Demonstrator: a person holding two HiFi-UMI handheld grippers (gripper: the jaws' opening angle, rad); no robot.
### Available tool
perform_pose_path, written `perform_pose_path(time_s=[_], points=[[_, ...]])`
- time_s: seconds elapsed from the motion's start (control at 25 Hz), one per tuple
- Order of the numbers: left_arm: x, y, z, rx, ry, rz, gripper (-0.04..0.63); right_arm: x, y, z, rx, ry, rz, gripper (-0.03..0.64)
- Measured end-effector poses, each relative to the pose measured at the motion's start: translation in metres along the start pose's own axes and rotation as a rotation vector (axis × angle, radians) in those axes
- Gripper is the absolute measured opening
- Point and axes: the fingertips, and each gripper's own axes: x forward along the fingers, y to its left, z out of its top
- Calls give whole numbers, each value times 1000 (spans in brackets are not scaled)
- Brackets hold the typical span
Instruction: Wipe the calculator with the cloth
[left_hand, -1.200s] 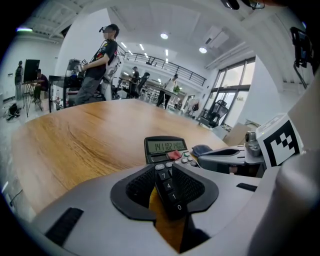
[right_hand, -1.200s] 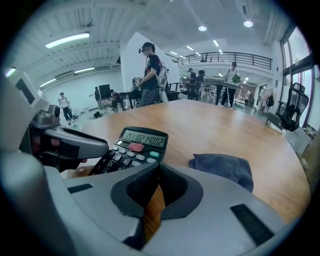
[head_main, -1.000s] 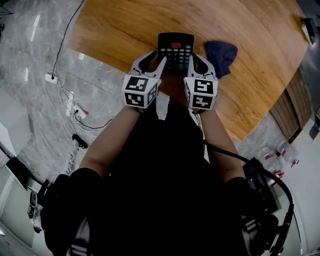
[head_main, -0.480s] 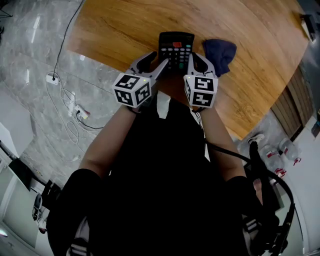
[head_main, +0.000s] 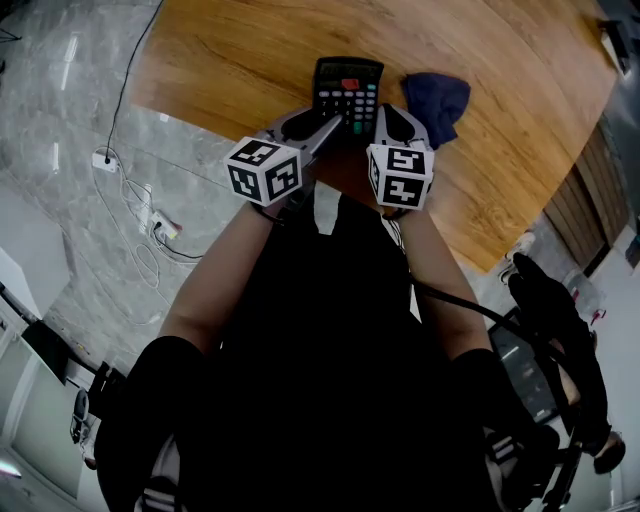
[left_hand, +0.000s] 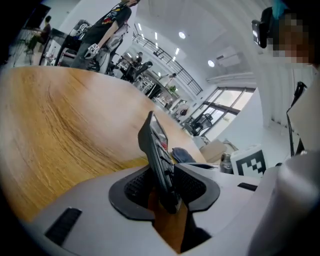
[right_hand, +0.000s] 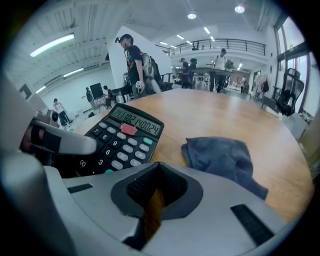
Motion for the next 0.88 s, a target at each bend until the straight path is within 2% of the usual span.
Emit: perform_pose_path(time_s=[0.12,0.48,0.88], points=[[0,0,2,-33,-20,-33,117,-11,6,11,-48,-65,-21,15],[3,-11,8,-95,-64,-94,78,-20,-13,7,-1,-72,-66,15],[-1,-22,16,-103,-79,-86,72,-50,-48,21,42,-105,-131,17]])
